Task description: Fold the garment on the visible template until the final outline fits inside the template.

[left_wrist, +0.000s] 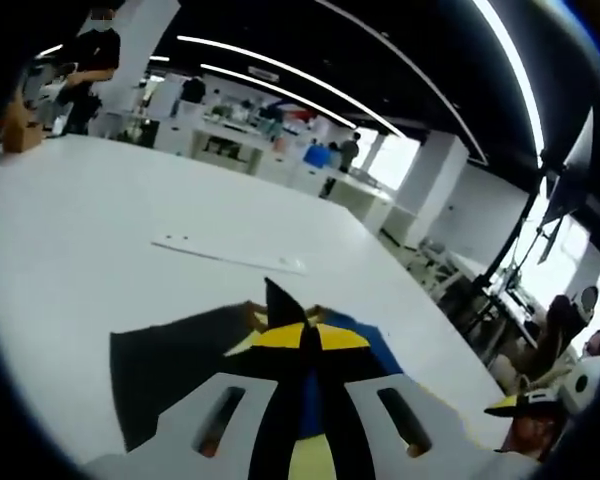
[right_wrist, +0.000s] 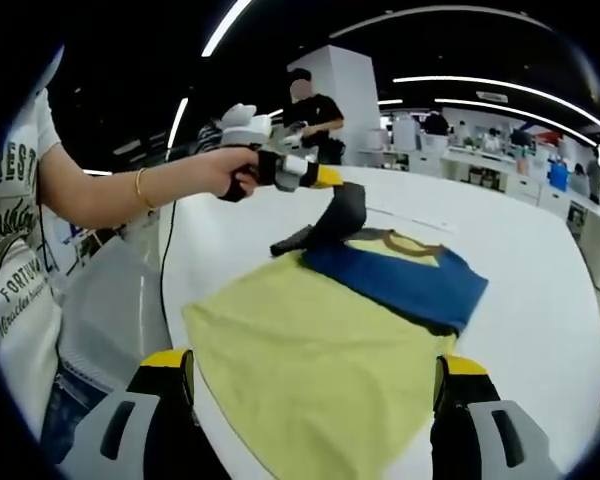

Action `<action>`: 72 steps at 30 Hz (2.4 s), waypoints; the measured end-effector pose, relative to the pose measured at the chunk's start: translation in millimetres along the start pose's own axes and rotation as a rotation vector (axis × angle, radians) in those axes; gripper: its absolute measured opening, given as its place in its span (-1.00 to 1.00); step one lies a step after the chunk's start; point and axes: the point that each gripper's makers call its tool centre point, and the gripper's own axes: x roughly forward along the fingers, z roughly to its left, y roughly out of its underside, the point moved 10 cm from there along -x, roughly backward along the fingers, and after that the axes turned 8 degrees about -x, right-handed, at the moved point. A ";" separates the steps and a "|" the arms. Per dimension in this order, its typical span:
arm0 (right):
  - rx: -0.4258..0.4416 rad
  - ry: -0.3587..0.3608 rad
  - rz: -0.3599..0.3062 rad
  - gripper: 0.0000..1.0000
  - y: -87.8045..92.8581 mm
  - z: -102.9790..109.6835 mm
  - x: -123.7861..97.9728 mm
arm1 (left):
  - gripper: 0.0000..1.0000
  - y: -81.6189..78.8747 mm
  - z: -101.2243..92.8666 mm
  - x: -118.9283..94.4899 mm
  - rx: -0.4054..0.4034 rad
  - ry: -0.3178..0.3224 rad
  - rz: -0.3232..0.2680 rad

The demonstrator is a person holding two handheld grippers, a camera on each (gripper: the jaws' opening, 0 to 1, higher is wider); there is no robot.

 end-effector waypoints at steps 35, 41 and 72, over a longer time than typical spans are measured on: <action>0.032 0.034 0.004 0.98 7.6 -5.5 -6.7 | -1.00 28.1 -55.9 56.3 0.029 0.136 0.081; 0.033 0.063 0.002 0.98 11.3 -7.8 -9.9 | -1.00 31.5 -68.2 65.4 0.047 0.170 0.079; 0.075 0.088 0.002 0.98 20.8 -16.3 -12.0 | -1.00 109.9 -105.6 114.2 0.232 0.266 0.270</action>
